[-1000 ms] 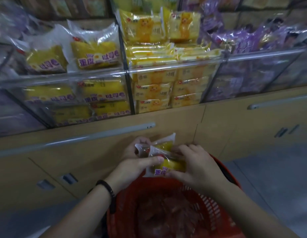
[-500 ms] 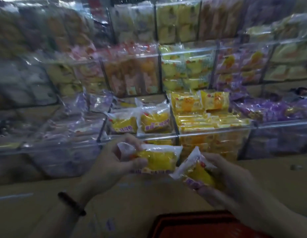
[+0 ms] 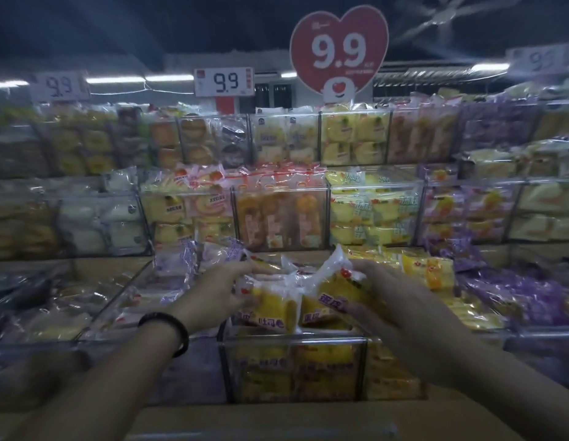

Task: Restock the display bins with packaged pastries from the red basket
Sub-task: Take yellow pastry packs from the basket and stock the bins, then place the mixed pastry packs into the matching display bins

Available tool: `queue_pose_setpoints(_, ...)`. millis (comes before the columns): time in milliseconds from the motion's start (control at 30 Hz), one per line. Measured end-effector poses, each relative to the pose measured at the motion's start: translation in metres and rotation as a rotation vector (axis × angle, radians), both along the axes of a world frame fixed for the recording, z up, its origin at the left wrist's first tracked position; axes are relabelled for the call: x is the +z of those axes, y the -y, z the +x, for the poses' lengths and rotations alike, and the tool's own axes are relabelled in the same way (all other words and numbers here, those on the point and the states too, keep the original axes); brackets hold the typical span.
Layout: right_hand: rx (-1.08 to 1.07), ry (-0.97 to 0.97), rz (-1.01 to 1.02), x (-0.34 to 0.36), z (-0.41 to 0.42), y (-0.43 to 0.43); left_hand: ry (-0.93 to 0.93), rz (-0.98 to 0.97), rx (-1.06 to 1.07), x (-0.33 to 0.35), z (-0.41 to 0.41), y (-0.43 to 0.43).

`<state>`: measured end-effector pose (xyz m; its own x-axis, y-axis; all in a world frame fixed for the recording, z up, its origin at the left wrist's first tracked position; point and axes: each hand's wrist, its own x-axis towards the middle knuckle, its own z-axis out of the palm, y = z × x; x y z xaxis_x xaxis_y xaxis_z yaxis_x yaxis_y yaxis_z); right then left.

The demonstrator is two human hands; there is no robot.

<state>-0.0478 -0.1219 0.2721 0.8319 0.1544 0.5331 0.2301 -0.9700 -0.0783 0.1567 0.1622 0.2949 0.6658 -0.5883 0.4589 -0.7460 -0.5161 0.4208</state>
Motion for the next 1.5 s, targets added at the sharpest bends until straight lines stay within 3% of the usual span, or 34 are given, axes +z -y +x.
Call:
queue_pose_setpoints(67, -0.033, 0.088, 0.003, 0.025, 0.017, -0.017, 0.093, 0.097, 0.038, -0.001, 0.002, 0.002)
queue_pose_setpoints(267, -0.016, -0.096, 0.014, 0.030, 0.051, -0.027, 0.134, 0.383, 0.147, -0.017, -0.011, 0.008)
queue_pose_setpoints(367, 0.012, -0.017, -0.085, 0.025, 0.066, -0.028, 0.209, 0.495, 0.226, -0.009, -0.018, 0.000)
queue_pose_setpoints(567, -0.103, -0.173, -0.205, 0.006, 0.082, -0.030, 0.107, 0.558, 0.291, -0.003, -0.032, 0.004)
queue_pose_setpoints(700, -0.277, -0.145, -0.396, 0.008, 0.085, -0.042, 0.209, 0.475, 0.220, -0.005, -0.051, 0.017)
queue_pose_setpoints(833, -0.225, -0.275, -0.152, 0.011, 0.081, -0.049, 0.292, 0.394, 0.136, -0.014, -0.055, 0.024)
queue_pose_setpoints(900, -0.219, -0.210, 0.034, 0.011, 0.077, -0.045, 0.242, 0.384, 0.133, -0.019, -0.053, 0.027)
queue_pose_setpoints(1033, -0.185, -0.173, 0.040, 0.001, 0.061, -0.045, 0.038, 0.409, 0.121, -0.029, -0.052, 0.032)
queue_pose_setpoints(1133, -0.093, -0.173, 0.136, -0.003, 0.049, -0.038, 0.006, 0.330, 0.068, -0.032, -0.054, 0.027)
queue_pose_setpoints(1200, -0.068, -0.092, 0.171, -0.010, 0.039, -0.031, 0.135, 0.209, 0.085, -0.034, -0.060, 0.025)
queue_pose_setpoints(1267, -0.060, 0.079, 0.184, -0.026, 0.027, -0.022, 0.399, 0.111, 0.102, -0.039, -0.074, 0.029)
queue_pose_setpoints(1367, -0.012, 0.316, 0.221, -0.058, 0.002, -0.006, 0.635, -0.059, -0.048, -0.061, -0.109, 0.042)
queue_pose_setpoints(1433, 0.024, 0.313, 0.234, -0.091, -0.016, 0.010, 0.576, -0.050, -0.210, -0.093, -0.130, 0.052)
queue_pose_setpoints(1500, 0.063, 0.086, 0.337, -0.131, -0.036, 0.021, 0.334, 0.130, -0.364, -0.132, -0.145, 0.064)
